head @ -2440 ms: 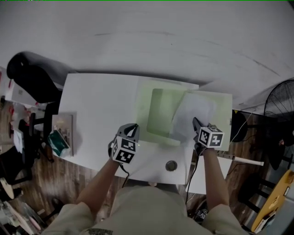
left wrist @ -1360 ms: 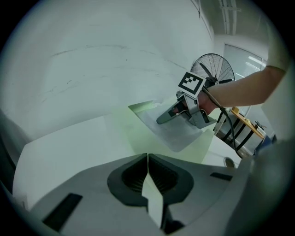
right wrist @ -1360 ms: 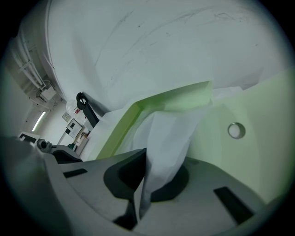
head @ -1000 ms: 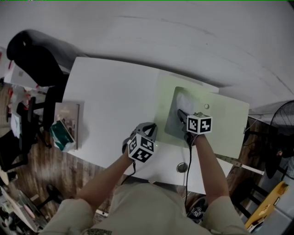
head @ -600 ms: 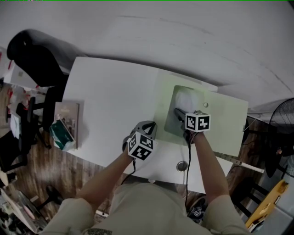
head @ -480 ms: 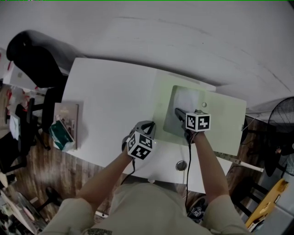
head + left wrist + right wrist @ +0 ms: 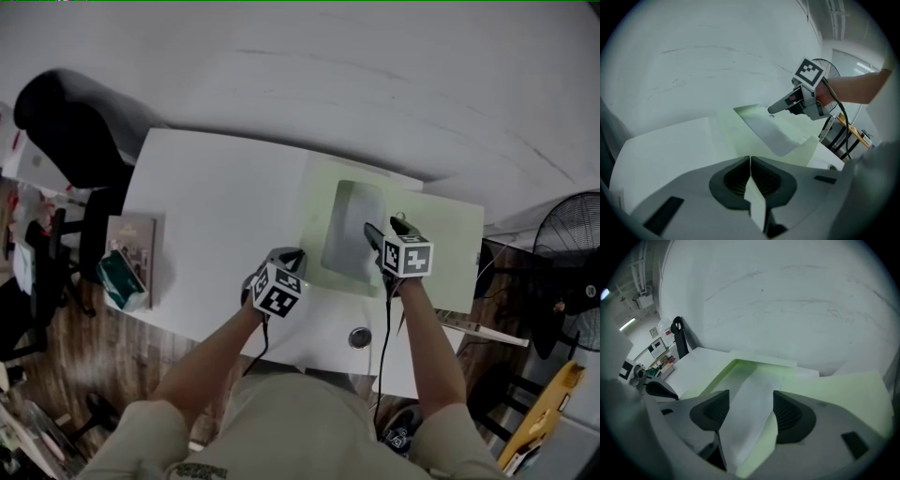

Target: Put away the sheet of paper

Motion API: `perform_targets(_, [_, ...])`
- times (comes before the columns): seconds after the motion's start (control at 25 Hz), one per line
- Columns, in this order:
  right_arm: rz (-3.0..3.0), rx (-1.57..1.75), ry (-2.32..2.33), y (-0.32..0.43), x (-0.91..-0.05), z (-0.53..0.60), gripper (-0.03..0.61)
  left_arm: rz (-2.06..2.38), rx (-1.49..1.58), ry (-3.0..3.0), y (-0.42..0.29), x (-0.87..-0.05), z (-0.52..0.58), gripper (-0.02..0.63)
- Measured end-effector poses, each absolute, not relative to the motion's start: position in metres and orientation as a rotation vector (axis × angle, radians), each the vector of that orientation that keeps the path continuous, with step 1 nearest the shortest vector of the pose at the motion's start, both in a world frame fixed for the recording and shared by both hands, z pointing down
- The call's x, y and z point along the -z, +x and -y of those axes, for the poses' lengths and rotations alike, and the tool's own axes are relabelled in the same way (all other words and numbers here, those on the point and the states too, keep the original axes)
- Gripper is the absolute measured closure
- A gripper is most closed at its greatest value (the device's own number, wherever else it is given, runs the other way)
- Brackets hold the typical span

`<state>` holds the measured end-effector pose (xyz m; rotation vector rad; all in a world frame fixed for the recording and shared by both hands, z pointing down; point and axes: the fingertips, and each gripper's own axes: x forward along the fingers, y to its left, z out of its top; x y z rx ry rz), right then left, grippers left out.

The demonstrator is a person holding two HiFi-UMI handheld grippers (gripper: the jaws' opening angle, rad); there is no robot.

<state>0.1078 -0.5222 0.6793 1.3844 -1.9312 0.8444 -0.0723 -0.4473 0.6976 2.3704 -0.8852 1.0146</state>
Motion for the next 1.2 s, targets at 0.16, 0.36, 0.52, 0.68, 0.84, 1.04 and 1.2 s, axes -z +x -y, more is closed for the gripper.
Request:
perform_targets(0.16, [1.996,-0.764,1.428,0.108,-0.638,0.520,0.342,0.858,-1.028,2.355,-0.073,-0.691,0.448,0.589])
perform_targets(0.36, [2.101,-0.651,1.479,0.109,-0.575,0.514,0.404,0.915,-0.967,2.419,-0.076,-0.649,0.465,0.589])
perform_targets(0.52, [2.187,-0.549,1.518,0.109,-0.521,0.503,0.502,1.014,-0.853,2.469,-0.079,-0.595,0.482,0.589])
perform_targets(0.68, [2.265,-0.465,1.545,0.107,-0.469,0.485,0.529,1.090,-0.744,2.542,-0.077,-0.538,0.488,0.589])
perform_targets(0.84, [2.357,-0.395,1.546,0.098,-0.424,0.461,0.540,1.146,-0.642,2.614,-0.077,-0.486,0.482,0.589])
perform_targets(1.04, [2.466,-0.315,1.532,0.091,-0.375,0.430,0.545,1.201,-0.508,2.701,-0.076,-0.427,0.466,0.589])
perform_targets(1.2, [2.523,-0.237,1.573,0.091,-0.342,0.408,0.557,1.238,-0.433,2.769,-0.079,-0.386,0.449,0.589])
